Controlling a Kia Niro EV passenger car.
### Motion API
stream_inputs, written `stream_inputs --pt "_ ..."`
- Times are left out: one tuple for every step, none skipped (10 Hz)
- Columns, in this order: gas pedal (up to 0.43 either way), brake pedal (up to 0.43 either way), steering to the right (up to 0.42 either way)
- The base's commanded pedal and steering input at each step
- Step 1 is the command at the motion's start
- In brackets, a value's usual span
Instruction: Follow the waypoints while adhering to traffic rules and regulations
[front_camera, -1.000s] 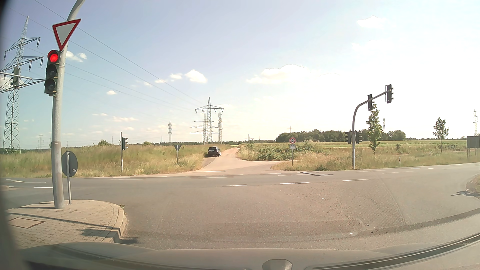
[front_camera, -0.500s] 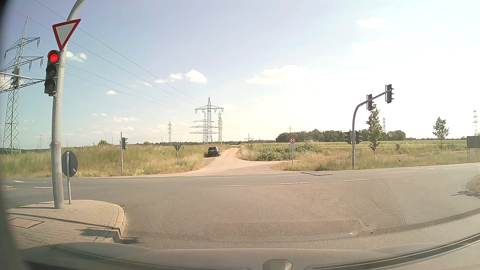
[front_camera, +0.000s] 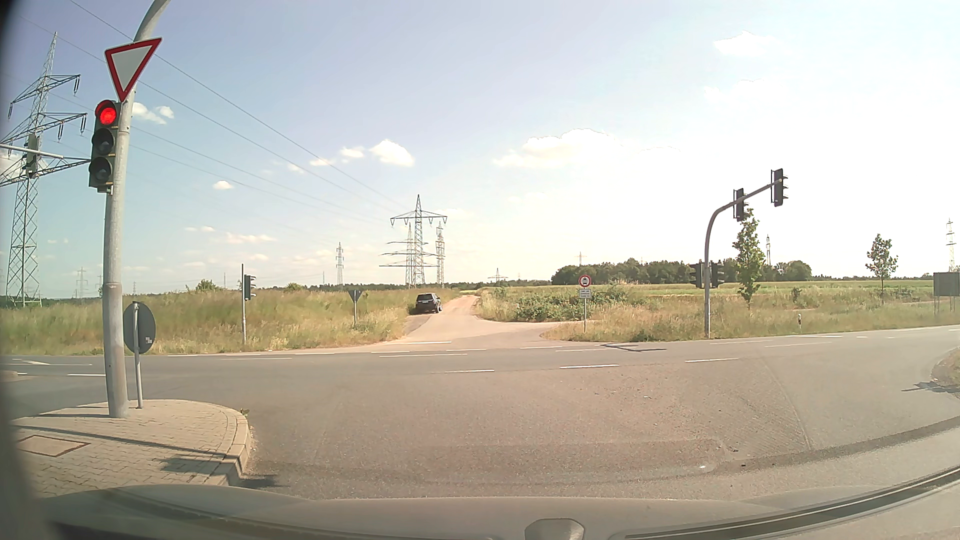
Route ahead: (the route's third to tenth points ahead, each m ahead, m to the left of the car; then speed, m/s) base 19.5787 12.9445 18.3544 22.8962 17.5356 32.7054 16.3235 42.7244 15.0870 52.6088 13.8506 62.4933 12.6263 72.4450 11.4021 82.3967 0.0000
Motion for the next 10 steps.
stream_inputs --pt "0.0 0.415 -0.019" --pt "0.0 0.415 -0.02" --pt "0.0 0.415 -0.02" --pt "0.0 0.415 -0.02" --pt "0.0 0.415 -0.02" --pt "0.0 0.415 -0.02" --pt "0.0 0.415 -0.02" --pt "0.0 0.415 -0.02" --pt "0.0 0.415 -0.02" --pt "0.0 0.415 -0.02"
